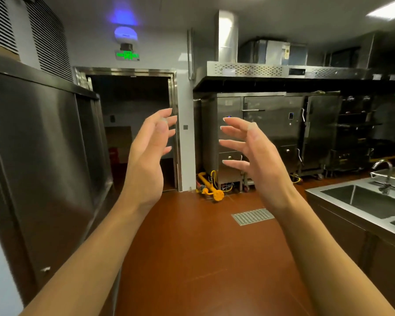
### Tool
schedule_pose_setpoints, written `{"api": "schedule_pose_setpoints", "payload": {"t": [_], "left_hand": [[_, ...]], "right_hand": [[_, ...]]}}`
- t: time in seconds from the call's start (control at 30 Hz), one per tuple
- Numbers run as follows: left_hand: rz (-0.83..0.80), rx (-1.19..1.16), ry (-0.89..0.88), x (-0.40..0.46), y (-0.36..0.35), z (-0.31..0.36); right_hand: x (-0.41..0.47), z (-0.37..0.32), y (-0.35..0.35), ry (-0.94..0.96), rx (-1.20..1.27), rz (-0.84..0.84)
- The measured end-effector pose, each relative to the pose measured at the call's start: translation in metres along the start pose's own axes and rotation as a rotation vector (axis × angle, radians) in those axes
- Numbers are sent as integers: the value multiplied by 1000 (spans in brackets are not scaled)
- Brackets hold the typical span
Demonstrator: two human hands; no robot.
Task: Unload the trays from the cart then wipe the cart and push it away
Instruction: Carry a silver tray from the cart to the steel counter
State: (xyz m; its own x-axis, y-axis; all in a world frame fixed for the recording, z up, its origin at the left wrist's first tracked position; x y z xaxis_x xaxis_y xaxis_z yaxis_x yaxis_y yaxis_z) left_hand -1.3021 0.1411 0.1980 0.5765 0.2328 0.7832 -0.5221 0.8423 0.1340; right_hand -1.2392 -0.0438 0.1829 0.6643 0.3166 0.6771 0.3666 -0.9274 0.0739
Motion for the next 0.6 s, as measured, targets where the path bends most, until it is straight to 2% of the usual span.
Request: {"api": "schedule_pose_setpoints", "payload": {"t": [0.33, 0.6], "left_hand": [[-76, -37, 44, 79, -36, -150], [-139, -44, 34, 168, -126, -271]], "right_hand": [[99, 128, 10, -26, -49, 62], [184, 258, 66, -4, -57, 110]]}}
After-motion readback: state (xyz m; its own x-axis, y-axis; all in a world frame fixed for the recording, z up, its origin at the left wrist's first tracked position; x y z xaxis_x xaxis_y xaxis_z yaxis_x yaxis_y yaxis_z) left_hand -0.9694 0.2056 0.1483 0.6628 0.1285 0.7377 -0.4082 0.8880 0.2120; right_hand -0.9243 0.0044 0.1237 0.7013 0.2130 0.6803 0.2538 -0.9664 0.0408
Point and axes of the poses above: each hand's wrist, its own x-axis towards the middle knuckle, its own y-axis out of the back of the hand, z = x × y, the point moved 10 cm from there along x, towards the middle knuckle, and after that the axes turned 6 degrees about x, right-handed, at the moved point
